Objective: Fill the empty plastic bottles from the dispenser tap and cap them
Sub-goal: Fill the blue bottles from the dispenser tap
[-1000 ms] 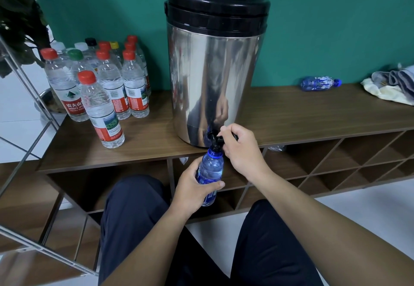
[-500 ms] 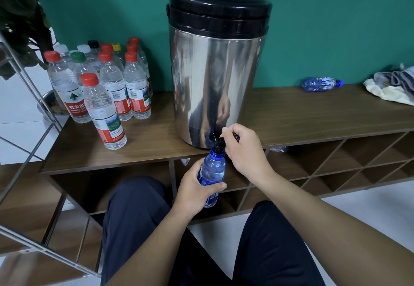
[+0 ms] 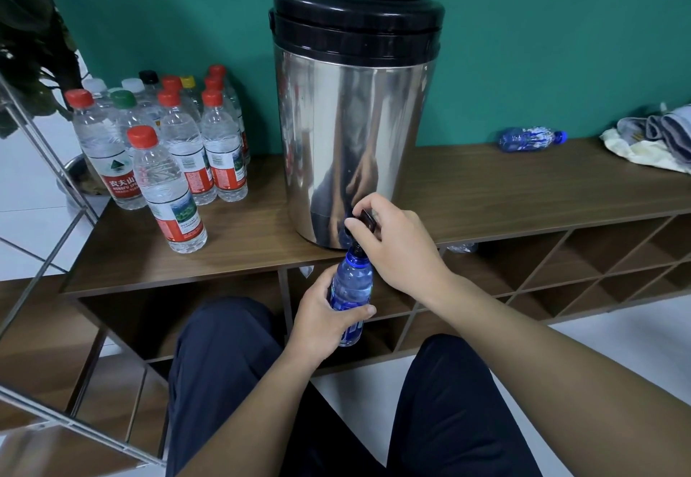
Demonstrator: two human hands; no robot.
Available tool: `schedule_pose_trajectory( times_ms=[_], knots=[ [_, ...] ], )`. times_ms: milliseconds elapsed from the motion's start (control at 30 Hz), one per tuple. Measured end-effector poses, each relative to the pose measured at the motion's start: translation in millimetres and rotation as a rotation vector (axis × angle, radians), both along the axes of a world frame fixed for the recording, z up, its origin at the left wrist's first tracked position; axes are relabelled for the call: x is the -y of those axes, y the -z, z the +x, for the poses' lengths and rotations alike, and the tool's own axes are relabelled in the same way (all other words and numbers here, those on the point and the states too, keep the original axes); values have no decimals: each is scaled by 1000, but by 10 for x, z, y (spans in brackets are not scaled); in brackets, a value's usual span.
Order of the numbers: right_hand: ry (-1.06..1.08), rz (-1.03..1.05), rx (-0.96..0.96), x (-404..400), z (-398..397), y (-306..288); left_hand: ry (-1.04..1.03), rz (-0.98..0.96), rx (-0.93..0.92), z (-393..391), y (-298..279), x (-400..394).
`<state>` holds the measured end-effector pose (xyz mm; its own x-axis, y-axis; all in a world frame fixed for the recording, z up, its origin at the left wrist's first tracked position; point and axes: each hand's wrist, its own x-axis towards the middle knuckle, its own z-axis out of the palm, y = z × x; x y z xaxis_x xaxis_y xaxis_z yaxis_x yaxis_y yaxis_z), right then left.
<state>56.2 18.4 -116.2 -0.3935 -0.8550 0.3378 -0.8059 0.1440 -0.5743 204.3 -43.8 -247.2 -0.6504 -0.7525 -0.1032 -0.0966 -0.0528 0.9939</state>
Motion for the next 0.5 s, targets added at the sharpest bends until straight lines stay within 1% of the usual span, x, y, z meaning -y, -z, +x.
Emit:
schedule_pose_trajectory(
  times_ms=[200, 267, 333, 433, 500],
  knots=[
    [-124, -80, 274, -183, -50, 59, -8, -2, 19, -33, 79, 6],
    [-108, -133, 303, -242, -134, 101, -8, -4, 37, -54, 110, 12],
    [-38, -136, 219, -279, -288, 194, -1, 3, 40, -77, 153, 20],
    [66, -47, -25, -321, -620, 427, 1, 12, 40, -103, 199, 23],
    [98, -5, -94, -339, -809, 527, -2, 3, 41, -121, 216, 26]
  ],
)
